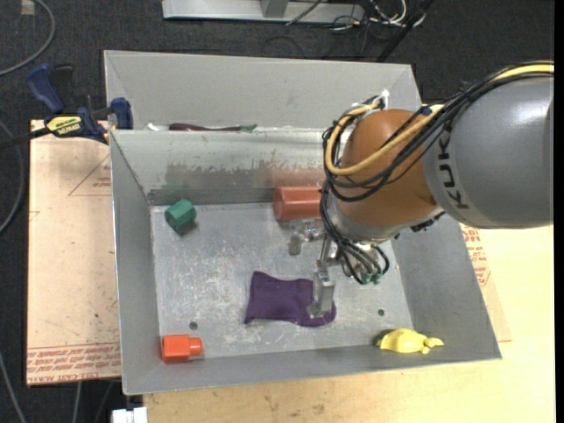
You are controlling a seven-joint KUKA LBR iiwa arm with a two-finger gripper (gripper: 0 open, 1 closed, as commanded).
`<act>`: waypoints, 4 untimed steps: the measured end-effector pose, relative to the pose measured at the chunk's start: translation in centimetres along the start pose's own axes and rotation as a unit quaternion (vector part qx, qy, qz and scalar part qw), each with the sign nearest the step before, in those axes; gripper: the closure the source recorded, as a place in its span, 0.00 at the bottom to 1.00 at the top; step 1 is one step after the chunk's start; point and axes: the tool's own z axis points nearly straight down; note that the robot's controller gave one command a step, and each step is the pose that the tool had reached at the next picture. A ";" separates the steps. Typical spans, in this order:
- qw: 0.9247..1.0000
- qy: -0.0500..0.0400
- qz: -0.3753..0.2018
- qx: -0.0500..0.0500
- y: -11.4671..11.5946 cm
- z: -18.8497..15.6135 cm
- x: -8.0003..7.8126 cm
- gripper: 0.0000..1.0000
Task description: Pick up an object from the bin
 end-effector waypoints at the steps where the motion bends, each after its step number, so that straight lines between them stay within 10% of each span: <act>1: 0.997 0.006 0.071 0.000 1.1 6.7 0.6 1.00; 2: 0.993 0.007 0.118 0.000 1.4 8.1 0.7 0.00; 3: 0.993 0.007 0.118 0.000 1.4 8.1 0.7 1.00; 4: 0.993 0.007 0.118 0.000 1.4 8.1 0.7 1.00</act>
Offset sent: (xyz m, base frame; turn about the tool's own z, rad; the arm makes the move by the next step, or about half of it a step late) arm 0.0000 0.0000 0.0000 0.0000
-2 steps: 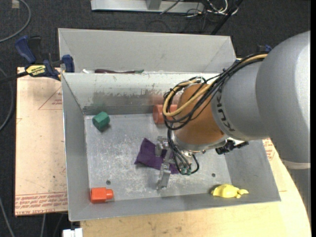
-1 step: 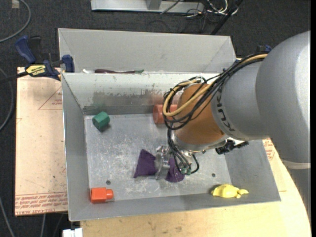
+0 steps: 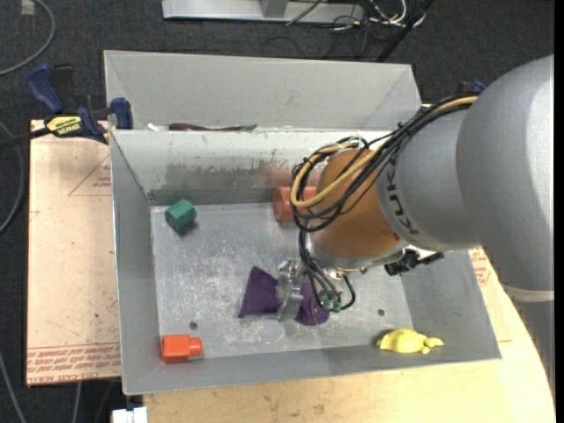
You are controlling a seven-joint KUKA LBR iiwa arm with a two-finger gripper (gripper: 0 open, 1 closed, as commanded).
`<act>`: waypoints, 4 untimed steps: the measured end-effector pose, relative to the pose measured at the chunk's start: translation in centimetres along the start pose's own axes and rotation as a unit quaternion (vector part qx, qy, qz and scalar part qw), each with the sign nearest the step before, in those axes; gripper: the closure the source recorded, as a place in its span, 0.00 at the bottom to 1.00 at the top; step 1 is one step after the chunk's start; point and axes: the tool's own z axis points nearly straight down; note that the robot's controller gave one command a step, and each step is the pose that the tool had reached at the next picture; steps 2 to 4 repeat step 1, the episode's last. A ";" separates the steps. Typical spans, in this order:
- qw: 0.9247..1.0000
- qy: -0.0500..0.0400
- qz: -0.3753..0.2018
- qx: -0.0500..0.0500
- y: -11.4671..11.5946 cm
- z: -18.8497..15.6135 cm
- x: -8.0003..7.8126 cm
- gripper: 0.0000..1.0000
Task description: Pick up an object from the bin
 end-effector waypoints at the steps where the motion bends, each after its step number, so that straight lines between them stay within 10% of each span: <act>1: 1.000 0.003 -0.009 0.001 0.4 -4.4 -0.9 1.00; 4: 1.000 0.003 -0.009 0.001 0.4 -4.4 -0.9 1.00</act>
Offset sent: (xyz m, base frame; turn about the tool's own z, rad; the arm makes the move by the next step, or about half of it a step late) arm -0.0183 0.0085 0.1312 -0.0830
